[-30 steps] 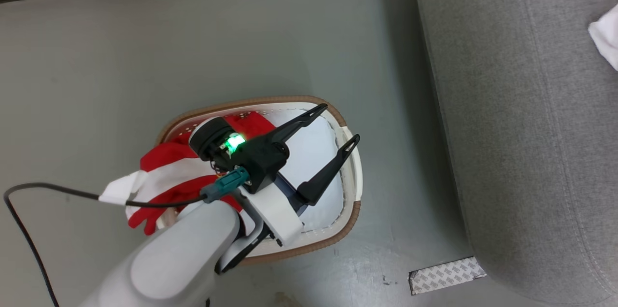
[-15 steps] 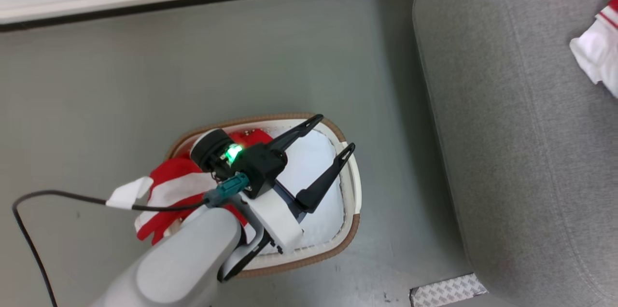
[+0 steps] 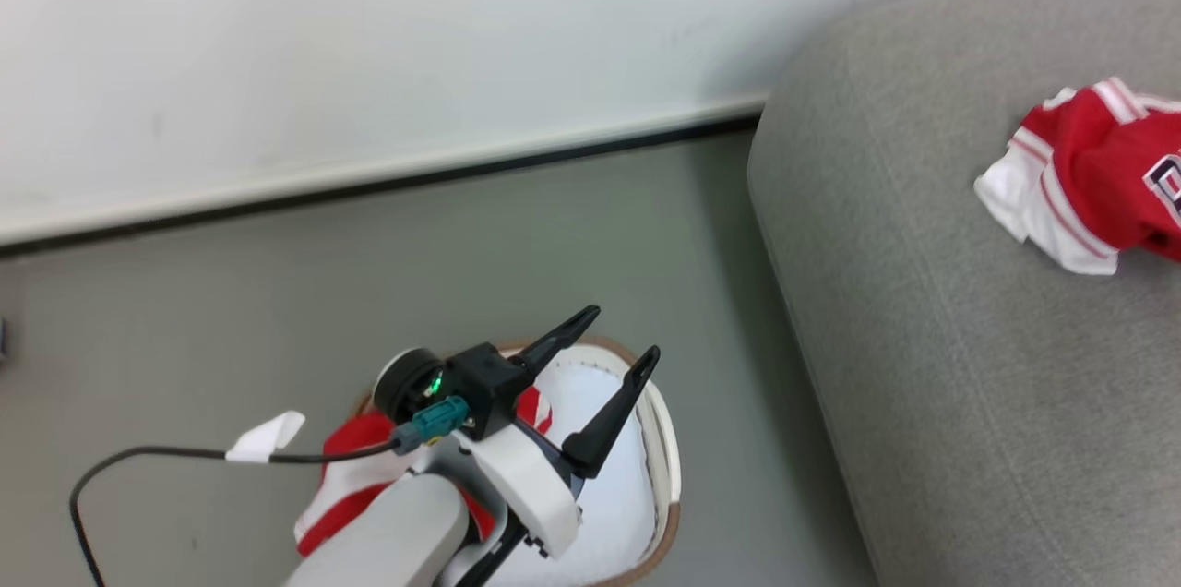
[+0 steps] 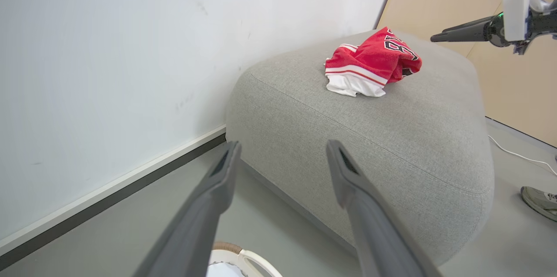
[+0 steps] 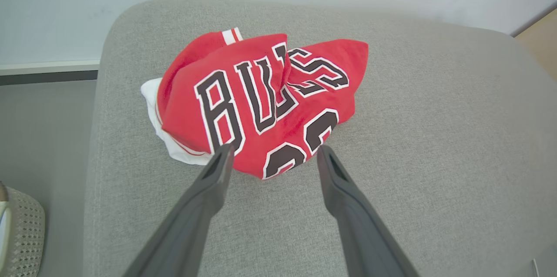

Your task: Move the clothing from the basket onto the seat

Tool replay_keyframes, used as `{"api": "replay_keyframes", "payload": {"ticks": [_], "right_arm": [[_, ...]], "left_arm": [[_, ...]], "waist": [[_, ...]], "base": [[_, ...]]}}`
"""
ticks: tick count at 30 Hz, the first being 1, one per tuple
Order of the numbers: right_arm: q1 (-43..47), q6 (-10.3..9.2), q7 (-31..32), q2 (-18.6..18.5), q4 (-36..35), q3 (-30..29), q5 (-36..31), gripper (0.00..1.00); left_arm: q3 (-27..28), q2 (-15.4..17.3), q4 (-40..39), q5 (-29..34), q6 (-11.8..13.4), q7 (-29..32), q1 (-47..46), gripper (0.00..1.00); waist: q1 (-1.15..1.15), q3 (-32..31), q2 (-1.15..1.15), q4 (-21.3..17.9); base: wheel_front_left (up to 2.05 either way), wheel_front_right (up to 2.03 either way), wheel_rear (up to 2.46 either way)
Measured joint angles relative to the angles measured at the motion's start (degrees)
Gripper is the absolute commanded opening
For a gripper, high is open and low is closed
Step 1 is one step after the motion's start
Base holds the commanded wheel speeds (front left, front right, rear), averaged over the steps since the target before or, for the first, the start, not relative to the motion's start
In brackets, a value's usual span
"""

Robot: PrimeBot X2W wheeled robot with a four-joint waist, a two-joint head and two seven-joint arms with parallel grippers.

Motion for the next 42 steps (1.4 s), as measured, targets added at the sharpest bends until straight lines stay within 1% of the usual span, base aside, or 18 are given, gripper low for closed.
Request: {"api": "replay_keyframes", "payload": {"ticks": [3, 8, 12, 15, 18, 21, 25, 27, 30, 34, 36, 37, 38, 40, 41, 42], "right_arm": [[2.2, -0.01, -0.5, -1.5, -4.6, 1.4, 2.1, 1.0], [5.3, -0.01, -3.5, -2.9, -13.0, 2.4, 4.4, 1.0], [7.7, -0.01, -6.7, -2.7, -18.3, 1.6, 4.9, 1.0], [10.2, -0.01, -9.8, -1.3, -21.7, -0.1, 4.5, 1.0], [13.3, -0.01, -14.6, 1.6, -24.4, -3.0, 2.6, 1.0], [17.9, -0.01, -18.8, 5.5, -25.7, -6.4, 0.3, 1.0], [24.5, 0.0, -25.1, 12.0, -27.0, -11.6, -2.9, 1.0], [28.4, -0.01, -27.0, 15.2, -27.2, -14.1, -4.9, 1.0], [33.5, -0.01, -28.5, 20.0, -27.4, -17.5, -7.4, 1.0], [38.2, -0.01, -28.9, 26.4, -30.2, -19.2, -12.0, 1.0], [39.9, -0.01, -29.0, 28.7, -31.6, -20.0, -14.5, 1.0], [39.9, -0.01, -29.0, 28.7, -31.6, -20.0, -14.5, 1.0], [40.7, -0.01, -29.0, 30.0, -32.0, -20.2, -15.6, 1.0], [42.2, -0.01, -29.0, 32.2, -33.0, -20.0, -18.2, 1.0], [42.2, -0.01, -29.0, 32.2, -33.0, -20.0, -18.2, 1.0], [42.4, -0.01, -29.0, 32.4, -33.0, -20.0, -19.0, 1.0]], "left_arm": [[0.9, -0.6, 0.4, -0.4, 0.5, -0.2, 1.8, 1.0], [4.8, -0.9, 0.2, -0.7, 2.2, -0.3, 4.1, 1.0], [8.8, 0.2, -0.5, -0.7, 3.4, -0.4, 6.3, 1.0], [12.0, 1.0, -1.1, -0.7, 4.6, -0.4, 8.4, 1.0], [16.1, 1.5, -1.9, -0.7, 6.0, -0.4, 10.5, 1.0], [20.5, 1.7, -3.0, -0.7, 6.9, -0.4, 13.6, 1.0], [25.6, 1.4, -4.4, 0.0, 7.0, -0.4, 17.3, 1.0], [27.8, 0.8, -4.8, 0.9, 7.0, -0.4, 19.2, 1.0], [30.9, -0.3, -5.3, 3.3, 6.9, -0.4, 21.8, 1.0], [36.8, -2.9, -7.2, 6.5, 6.9, -0.4, 25.9, 1.0], [39.5, -4.4, -8.3, 8.6, 6.5, -0.4, 28.2, 1.0], [39.5, -4.4, -8.3, 8.6, 6.5, -0.4, 28.2, 1.0], [40.7, -5.1, -8.7, 9.7, 6.2, -0.4, 29.2, 1.0], [42.8, -6.7, -9.0, 13.4, 4.9, -0.4, 31.6, 1.0], [42.8, -6.7, -9.0, 13.4, 4.9, -0.4, 31.6, 1.0], [43.1, -6.8, -8.6, 15.1, 4.4, -0.4, 32.2, 1.0]], "waist": [[0.0, -3.5, 0.0, 0.2], [-0.01, -8.8, 0.0, 1.2], [-0.01, -12.2, 0.0, 2.6], [-0.01, -14.1, 0.0, 4.0], [0.0, -15.3, 0.0, 5.5], [0.0, -16.2, 0.0, 6.8], [0.0, -16.8, 0.0, 8.3], [0.01, -16.9, 0.0, 9.0], [0.01, -16.9, 0.0, 10.0], [0.01, -16.7, 0.0, 10.3], [0.01, -16.6, 0.0, 10.3], [0.01, -16.6, 0.0, 10.3], [0.01, -16.5, 0.0, 10.2], [0.02, -16.2, 0.0, 10.2], [0.02, -16.2, 0.0, 10.2], [0.01, -16.2, 0.0, 10.1]], "base": [[0.0, 0.0, 0.0], [0.0, 0.0, 0.0], [0.0, 0.0, 0.0], [0.0, 0.0, 0.0], [0.0, 0.0, 0.0], [0.0, 0.0, 0.0], [0.0, 0.0, 0.0], [0.0, 0.0, 0.0], [0.0, 0.0, 0.0], [0.0, 0.0, 0.0], [0.0, 0.0, 0.0], [0.0, 0.0, 0.0], [0.0, 0.0, 0.0], [0.0, 0.0, 0.0], [0.0, 0.0, 0.0], [0.0, 0.0, 0.0]]}}
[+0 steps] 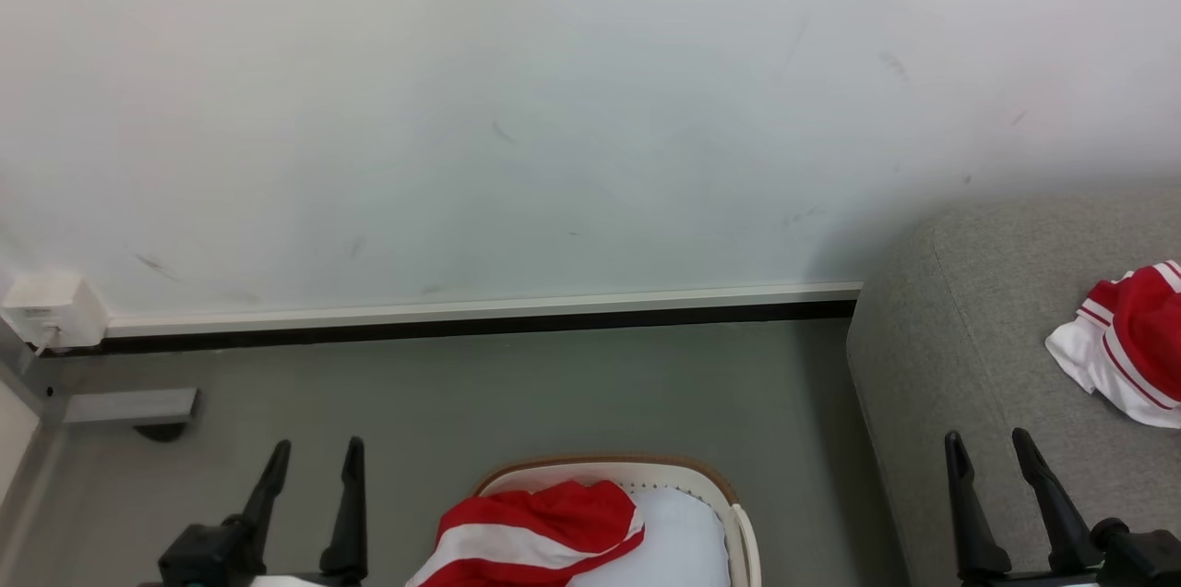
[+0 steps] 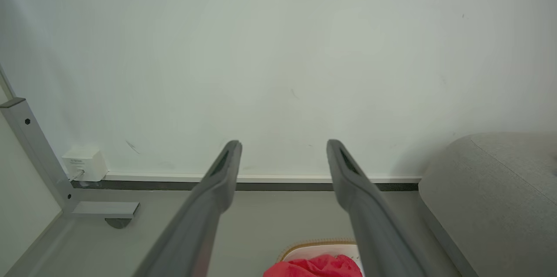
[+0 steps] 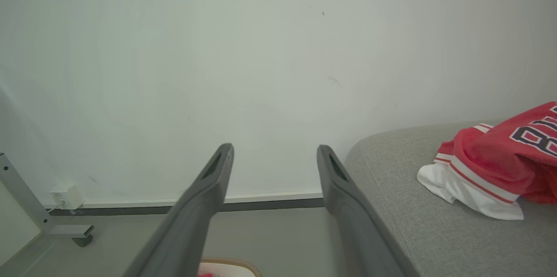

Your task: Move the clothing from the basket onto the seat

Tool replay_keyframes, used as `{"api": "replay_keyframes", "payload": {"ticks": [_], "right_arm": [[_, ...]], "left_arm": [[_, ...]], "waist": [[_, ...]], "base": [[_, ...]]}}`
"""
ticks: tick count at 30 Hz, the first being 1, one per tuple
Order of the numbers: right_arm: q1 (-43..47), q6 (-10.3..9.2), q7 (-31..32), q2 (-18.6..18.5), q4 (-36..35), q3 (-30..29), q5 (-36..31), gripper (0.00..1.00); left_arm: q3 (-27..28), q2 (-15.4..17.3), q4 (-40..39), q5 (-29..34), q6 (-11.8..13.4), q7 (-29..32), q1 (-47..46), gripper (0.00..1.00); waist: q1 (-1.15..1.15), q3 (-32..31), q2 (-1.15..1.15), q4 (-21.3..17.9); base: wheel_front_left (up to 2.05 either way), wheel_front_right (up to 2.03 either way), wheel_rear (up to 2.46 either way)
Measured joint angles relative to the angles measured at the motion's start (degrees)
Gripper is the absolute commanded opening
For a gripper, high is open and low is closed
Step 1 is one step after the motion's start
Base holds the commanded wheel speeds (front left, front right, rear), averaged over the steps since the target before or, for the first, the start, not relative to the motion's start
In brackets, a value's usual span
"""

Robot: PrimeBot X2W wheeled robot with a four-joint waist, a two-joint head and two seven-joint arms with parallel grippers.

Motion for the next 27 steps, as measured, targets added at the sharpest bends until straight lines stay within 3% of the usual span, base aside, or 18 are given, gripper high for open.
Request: {"api": "replay_keyframes", "payload": {"ticks": [10, 27], "right_arm": [[-0.7, 0.0, 0.0, 1.0, 0.2, -0.6, -2.2, 1.0], [-1.3, 0.0, 0.0, 1.0, 1.1, -0.4, -2.9, 1.0]], "left_arm": [[4.3, -3.8, 1.7, 4.3, -4.1, 0.0, 0.3, 1.0], [7.3, -5.9, 3.2, 7.3, -6.7, 0.0, -0.5, 1.0]], "waist": [[0.0, 0.0, 0.0, 0.4], [0.0, 0.0, 0.0, -0.8]], "base": [[0.0, 0.0, 0.0], [0.0, 0.0, 0.0]]}}
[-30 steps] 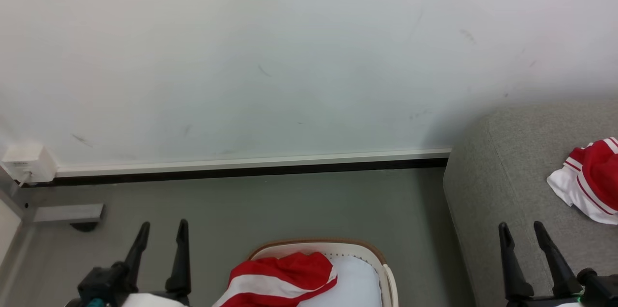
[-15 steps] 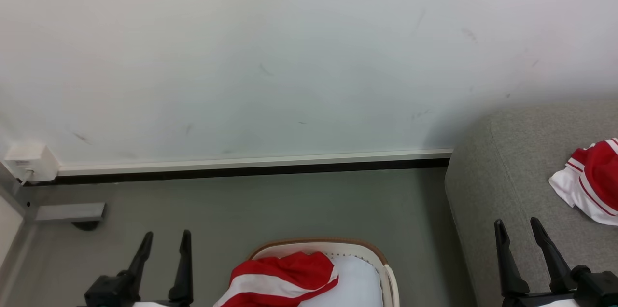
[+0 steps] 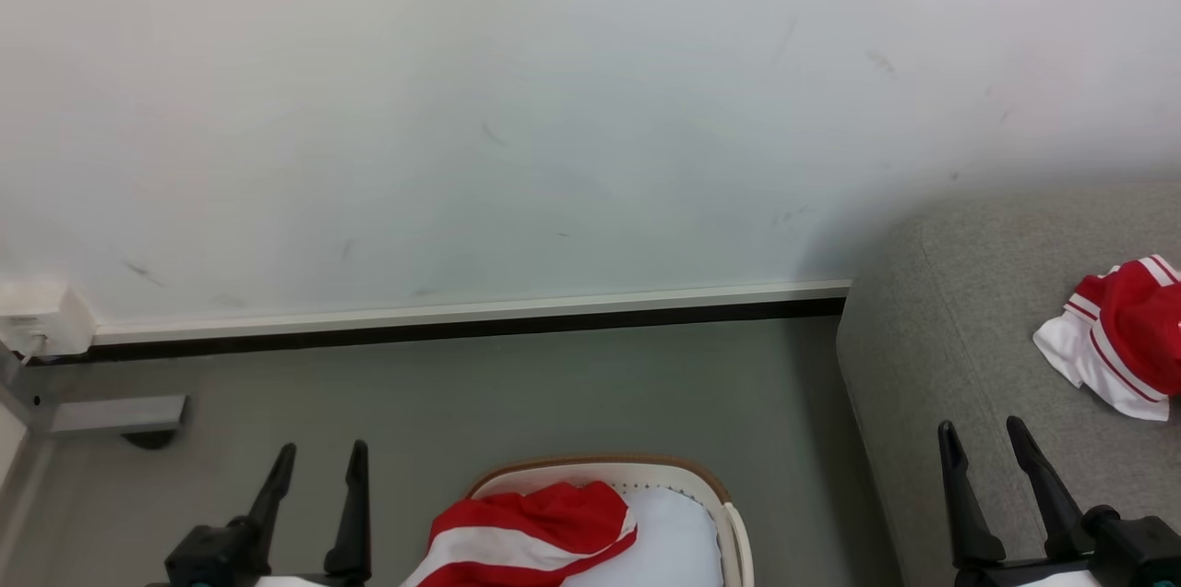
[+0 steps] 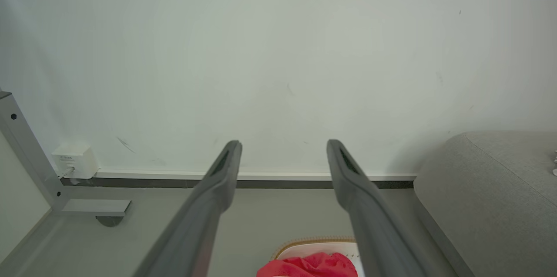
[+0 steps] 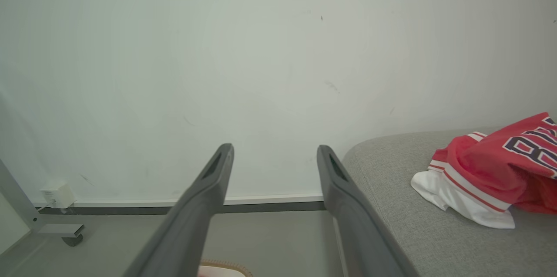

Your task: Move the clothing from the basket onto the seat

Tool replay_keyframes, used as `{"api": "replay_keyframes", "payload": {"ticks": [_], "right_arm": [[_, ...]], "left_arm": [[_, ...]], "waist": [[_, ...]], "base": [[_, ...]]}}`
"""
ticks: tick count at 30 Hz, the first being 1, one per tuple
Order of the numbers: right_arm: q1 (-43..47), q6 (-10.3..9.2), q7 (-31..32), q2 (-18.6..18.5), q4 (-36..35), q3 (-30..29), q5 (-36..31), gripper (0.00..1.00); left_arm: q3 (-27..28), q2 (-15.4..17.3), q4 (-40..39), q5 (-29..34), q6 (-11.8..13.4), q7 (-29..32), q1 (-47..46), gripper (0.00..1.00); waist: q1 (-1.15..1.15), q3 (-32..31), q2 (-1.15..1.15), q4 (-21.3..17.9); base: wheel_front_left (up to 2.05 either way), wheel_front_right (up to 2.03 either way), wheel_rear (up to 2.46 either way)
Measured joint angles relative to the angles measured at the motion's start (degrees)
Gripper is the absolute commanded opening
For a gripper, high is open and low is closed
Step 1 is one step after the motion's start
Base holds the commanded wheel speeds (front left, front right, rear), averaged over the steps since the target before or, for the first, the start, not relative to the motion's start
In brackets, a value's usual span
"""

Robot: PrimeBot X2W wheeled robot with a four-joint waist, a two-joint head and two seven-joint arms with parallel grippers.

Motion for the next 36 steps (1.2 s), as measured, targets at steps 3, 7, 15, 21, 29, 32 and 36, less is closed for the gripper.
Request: {"api": "replay_keyframes", "payload": {"ticks": [3, 7, 15, 21, 29, 32, 36], "right_arm": [[-0.1, 0.0, 0.0, -0.1, 0.1, 0.3, 0.0, 1.0], [-0.6, 0.0, 0.0, -0.2, 0.1, 0.5, 0.0, 1.0], [-2.2, 0.0, 0.0, -0.5, 0.0, 1.0, 0.0, 1.0], [-5.0, 0.0, -0.1, 0.1, -1.3, 0.5, 0.0, 1.0], [-10.2, 0.0, -0.1, 1.4, -3.6, 0.7, -0.2, 1.0], [-12.2, 0.0, -0.1, 1.6, -4.3, 0.2, -0.5, 1.0], [-14.6, 0.0, -0.1, 2.0, -5.6, -0.7, -0.5, 1.0]], "left_arm": [[0.2, -0.2, 0.3, 0.2, -0.3, 0.0, -0.1, 1.0], [0.3, -0.4, 0.4, 0.3, -0.5, 0.0, -0.1, 1.0], [-0.1, -0.6, 0.7, 0.6, -1.0, 0.0, -1.3, 1.0], [0.0, -0.7, 0.8, 0.8, -1.4, 0.0, -3.7, 1.0], [-1.2, 0.6, 1.7, 2.0, -1.5, 0.0, -9.9, 1.0], [-1.9, 1.3, 2.3, 2.1, -1.7, 0.0, -12.4, 1.0], [-2.8, 2.7, 3.8, 2.2, -1.8, 0.0, -15.3, 1.0]], "waist": [[0.0, 0.1, 0.0, -0.3], [0.0, 0.4, 0.0, -0.9], [0.0, 1.9, 0.0, -3.0], [0.0, 5.3, 0.0, -4.8], [0.01, 12.5, 0.0, -6.7], [0.02, 15.7, 0.0, -7.2], [0.02, 19.9, 0.0, -7.7]], "base": [[0.0, 0.0, 0.0], [0.0, 0.0, 0.0], [0.0, 0.0, 0.0], [0.0, 0.0, 0.0], [0.0, 0.0, 0.0], [0.0, 0.0, 0.0], [0.0, 0.0, 0.0]]}}
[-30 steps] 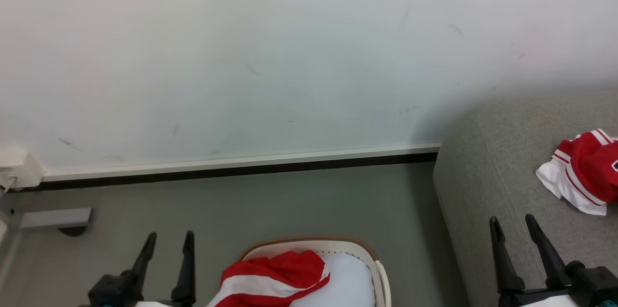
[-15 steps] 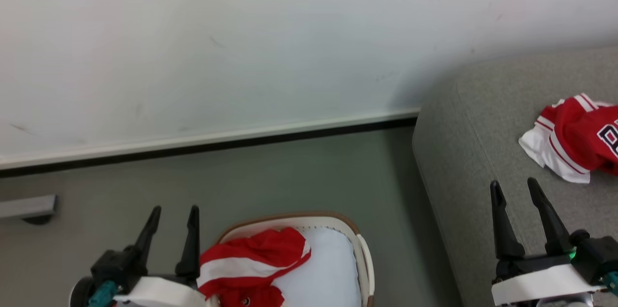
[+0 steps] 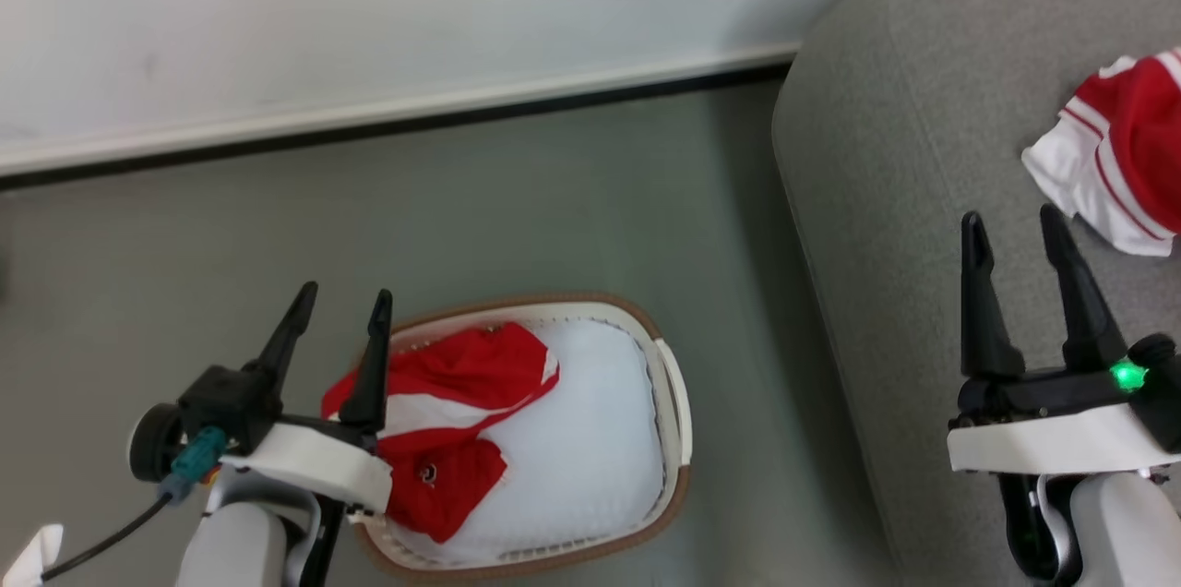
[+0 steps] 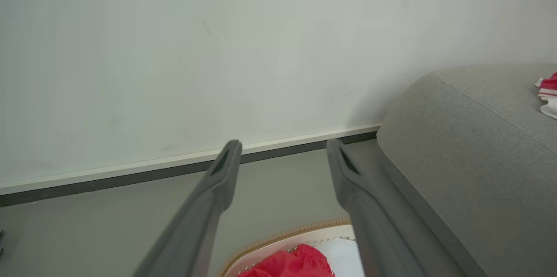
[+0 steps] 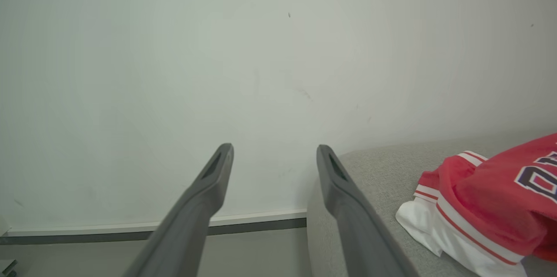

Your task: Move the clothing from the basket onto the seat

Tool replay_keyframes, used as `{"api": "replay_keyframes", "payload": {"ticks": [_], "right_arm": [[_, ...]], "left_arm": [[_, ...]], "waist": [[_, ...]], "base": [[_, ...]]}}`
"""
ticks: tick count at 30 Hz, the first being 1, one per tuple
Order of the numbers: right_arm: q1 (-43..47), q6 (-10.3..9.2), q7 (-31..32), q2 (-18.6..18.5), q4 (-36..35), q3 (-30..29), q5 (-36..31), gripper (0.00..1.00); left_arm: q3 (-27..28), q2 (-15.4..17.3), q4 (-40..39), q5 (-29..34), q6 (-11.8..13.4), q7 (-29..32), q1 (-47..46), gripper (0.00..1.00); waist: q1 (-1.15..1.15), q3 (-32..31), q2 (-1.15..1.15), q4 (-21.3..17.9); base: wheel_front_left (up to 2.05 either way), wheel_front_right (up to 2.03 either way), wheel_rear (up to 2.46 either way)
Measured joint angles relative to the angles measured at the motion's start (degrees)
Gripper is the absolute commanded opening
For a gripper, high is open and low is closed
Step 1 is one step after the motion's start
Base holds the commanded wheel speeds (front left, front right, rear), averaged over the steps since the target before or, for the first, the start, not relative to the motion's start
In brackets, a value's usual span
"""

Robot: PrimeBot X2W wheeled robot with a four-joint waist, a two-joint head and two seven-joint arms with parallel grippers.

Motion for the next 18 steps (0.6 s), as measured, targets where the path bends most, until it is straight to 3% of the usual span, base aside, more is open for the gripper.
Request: {"api": "replay_keyframes", "payload": {"ticks": [8, 18], "right_arm": [[-3.6, 0.0, 0.0, 0.5, -2.1, -1.1, 0.0, 1.0], [-5.9, 0.0, 0.0, 0.6, -4.1, -1.6, 3.2, 1.0]], "left_arm": [[-5.7, 3.3, 9.3, 0.2, 0.0, 0.0, -6.7, 1.0], [-18.2, 7.7, 25.3, -1.6, -0.1, 3.1, -16.4, 1.0]], "waist": [[0.0, 7.6, 0.0, -1.5], [-0.01, 13.5, 0.0, -5.9]], "base": [[0.0, 0.0, 0.0], [0.0, 0.0, 0.0]]}}
